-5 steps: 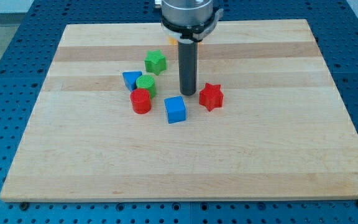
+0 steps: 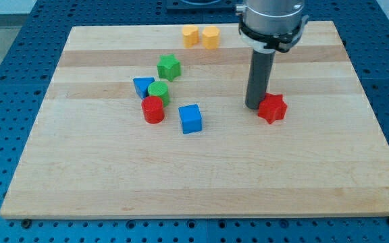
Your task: Move the red star diagonally to the blue cube
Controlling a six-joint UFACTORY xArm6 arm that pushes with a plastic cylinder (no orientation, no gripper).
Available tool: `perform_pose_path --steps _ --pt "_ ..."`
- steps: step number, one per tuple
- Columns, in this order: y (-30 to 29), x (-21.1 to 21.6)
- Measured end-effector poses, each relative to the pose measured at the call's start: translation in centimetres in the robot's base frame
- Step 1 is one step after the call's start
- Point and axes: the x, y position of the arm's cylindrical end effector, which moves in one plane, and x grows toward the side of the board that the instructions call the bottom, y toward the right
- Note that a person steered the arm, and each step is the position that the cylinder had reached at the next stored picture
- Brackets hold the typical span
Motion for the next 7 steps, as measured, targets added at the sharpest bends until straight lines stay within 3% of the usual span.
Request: perform_pose_path --steps 2,5,7 --pt "4.0 -0.1" --pt "7.7 7.5" --pt "9.7 6.6"
